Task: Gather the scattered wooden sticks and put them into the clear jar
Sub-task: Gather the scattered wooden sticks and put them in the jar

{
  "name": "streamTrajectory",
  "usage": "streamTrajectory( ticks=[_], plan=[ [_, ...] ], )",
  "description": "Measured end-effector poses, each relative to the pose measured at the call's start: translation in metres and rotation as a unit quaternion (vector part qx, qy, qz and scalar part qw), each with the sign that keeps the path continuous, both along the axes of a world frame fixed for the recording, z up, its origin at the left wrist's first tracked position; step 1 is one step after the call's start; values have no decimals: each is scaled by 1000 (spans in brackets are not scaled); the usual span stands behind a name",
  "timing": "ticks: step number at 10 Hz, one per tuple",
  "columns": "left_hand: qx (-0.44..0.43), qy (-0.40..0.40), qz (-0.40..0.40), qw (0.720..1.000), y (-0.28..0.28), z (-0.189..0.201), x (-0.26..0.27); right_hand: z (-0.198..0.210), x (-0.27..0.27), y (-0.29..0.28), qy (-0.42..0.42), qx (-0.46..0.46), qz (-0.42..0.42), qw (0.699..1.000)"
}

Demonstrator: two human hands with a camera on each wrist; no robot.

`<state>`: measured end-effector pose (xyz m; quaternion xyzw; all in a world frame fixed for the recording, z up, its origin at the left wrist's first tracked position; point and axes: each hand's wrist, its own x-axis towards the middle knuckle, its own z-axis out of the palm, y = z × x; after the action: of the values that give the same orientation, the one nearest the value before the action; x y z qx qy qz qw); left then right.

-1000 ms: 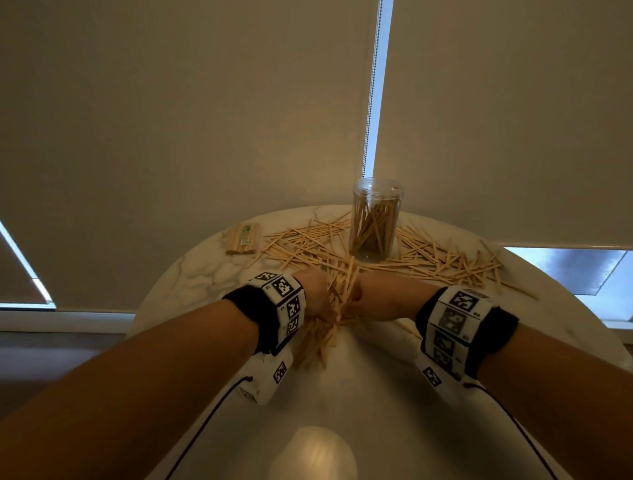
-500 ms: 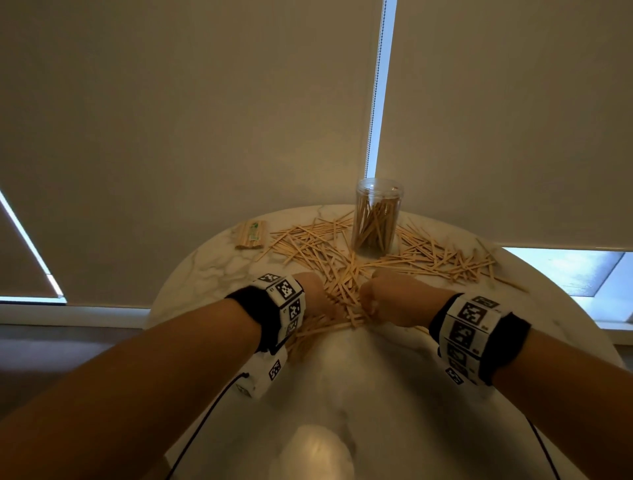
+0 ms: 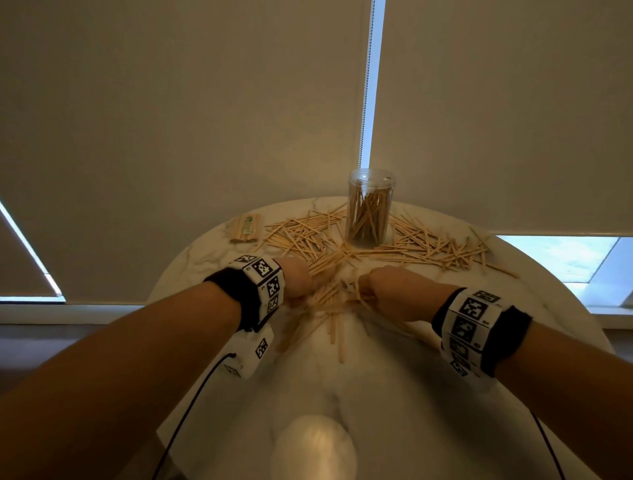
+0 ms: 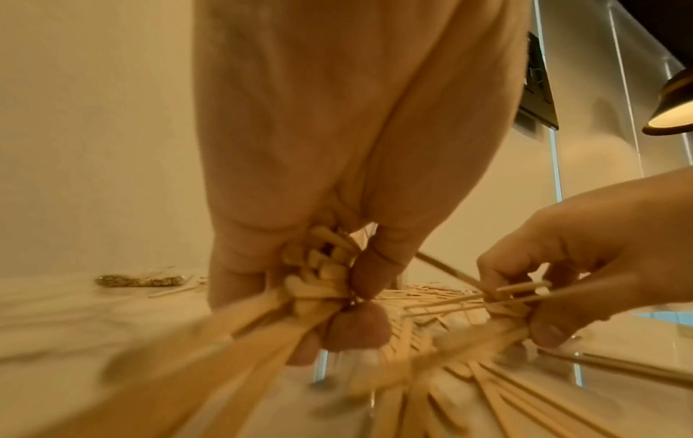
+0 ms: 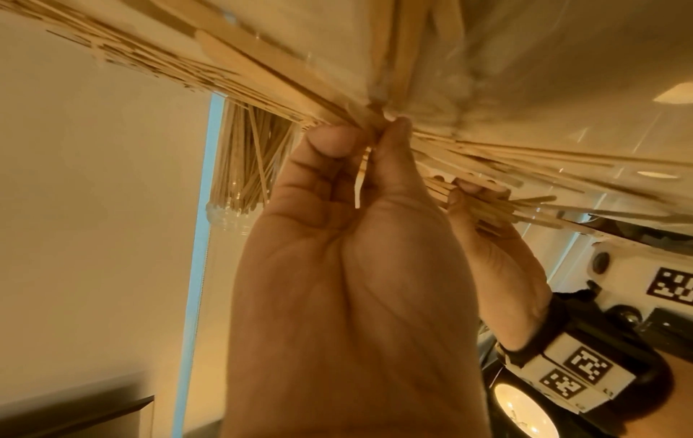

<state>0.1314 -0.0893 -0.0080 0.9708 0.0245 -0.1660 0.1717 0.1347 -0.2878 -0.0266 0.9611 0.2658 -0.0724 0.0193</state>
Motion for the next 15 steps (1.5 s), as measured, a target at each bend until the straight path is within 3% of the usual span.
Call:
streamTrajectory(
  ticks=[2, 4, 6, 7, 8, 9, 11, 12, 13, 14, 15],
  plan=[
    [-168, 8, 74, 983, 12, -5, 3, 18, 0, -18, -41, 124, -54, 990],
    [-356, -7, 156, 921, 14, -4, -12, 40, -13, -28, -54, 248, -119, 960],
    [-477, -113, 196, 849, 1, 0, -15, 46, -18, -32, -31, 386, -182, 904],
    [-488, -134, 177, 844, -4, 2, -12, 47, -20, -29, -29, 432, -200, 879],
    [-446, -119, 95, 882, -10, -3, -14, 49, -25, -21, -12, 467, -203, 860],
    [-427, -98, 31, 899, -19, -8, -17, 49, -27, -11, -11, 474, -195, 858],
    [-427, -121, 12, 896, -38, -7, -20, 46, -31, 11, 46, 510, -160, 844],
    [-379, -171, -38, 909, -42, -8, -21, 43, -34, 17, 45, 516, -165, 840],
    [-388, -186, -87, 898, -39, -10, -22, 45, -35, 15, 89, 560, -171, 805],
    [-413, -175, -89, 890, -39, -11, -24, 47, -34, 8, 95, 569, -149, 803],
    [-434, -192, -72, 877, -43, -11, -26, 49, -31, 7, -13, 495, -120, 860]
  ],
)
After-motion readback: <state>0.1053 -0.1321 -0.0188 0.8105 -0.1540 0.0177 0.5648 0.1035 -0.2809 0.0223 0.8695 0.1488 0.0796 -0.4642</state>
